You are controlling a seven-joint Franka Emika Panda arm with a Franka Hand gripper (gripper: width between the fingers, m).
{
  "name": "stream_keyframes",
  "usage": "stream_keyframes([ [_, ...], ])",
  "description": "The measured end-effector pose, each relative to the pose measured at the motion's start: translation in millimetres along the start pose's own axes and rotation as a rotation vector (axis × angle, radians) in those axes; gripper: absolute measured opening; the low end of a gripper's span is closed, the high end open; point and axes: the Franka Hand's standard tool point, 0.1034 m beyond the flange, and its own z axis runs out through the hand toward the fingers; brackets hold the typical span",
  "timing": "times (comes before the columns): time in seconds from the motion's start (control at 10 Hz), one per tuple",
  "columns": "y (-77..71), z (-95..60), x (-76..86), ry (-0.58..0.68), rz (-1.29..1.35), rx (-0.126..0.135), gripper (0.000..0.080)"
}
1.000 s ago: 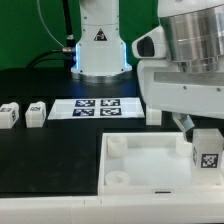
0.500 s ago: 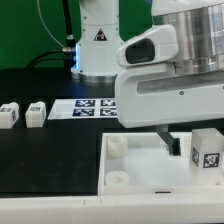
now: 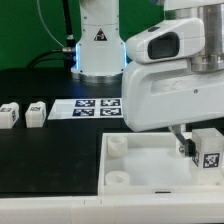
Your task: Assemble one leg
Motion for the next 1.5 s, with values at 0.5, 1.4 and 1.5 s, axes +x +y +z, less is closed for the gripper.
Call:
stream_keyframes([
  [0.5, 8.3, -1.0, 3.7, 0.032, 0.520, 0.003, 0.0295],
  [1.4, 20.1, -1.4, 2.3, 0.045, 0.855, -0.018, 0.0470],
  [1.5, 18.6, -2.6, 2.7, 0.046, 0.840, -0.016, 0.0607],
])
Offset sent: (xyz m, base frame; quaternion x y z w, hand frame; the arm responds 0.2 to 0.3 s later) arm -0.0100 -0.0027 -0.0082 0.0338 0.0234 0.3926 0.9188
